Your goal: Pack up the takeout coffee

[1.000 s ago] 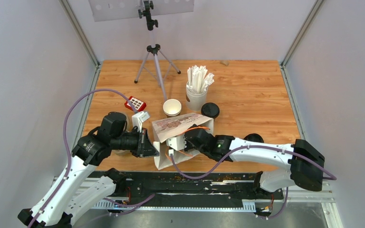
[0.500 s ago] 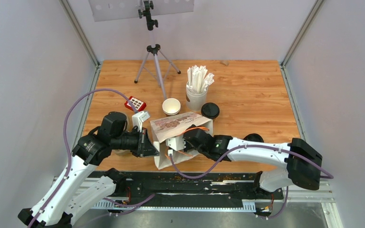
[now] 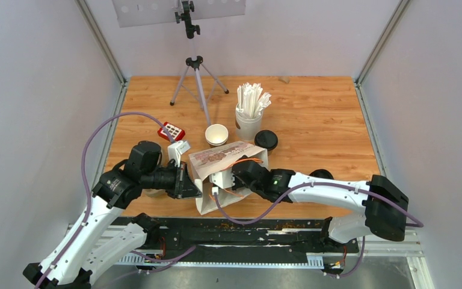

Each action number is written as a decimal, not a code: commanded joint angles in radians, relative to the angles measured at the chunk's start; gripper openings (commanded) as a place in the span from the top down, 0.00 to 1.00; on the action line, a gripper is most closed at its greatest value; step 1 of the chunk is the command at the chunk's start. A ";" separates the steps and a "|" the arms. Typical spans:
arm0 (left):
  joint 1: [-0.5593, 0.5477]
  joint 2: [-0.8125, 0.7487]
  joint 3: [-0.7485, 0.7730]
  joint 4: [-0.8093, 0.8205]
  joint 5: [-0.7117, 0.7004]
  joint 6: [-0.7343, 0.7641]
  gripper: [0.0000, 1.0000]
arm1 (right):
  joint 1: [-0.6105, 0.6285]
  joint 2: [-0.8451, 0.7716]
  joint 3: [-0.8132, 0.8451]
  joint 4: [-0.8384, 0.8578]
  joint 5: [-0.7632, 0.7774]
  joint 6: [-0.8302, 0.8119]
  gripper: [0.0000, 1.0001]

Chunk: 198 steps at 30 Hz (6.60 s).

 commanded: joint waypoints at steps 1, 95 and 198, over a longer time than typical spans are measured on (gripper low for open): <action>0.003 0.004 0.021 0.030 0.013 -0.012 1.00 | -0.006 -0.060 0.052 -0.044 -0.017 0.032 0.90; 0.003 0.099 0.317 -0.144 -0.205 -0.104 1.00 | -0.238 -0.195 0.666 -0.901 -0.236 1.367 1.00; 0.003 0.222 0.812 -0.482 -0.516 0.060 0.00 | -0.625 0.226 0.333 -0.189 -0.254 0.947 0.09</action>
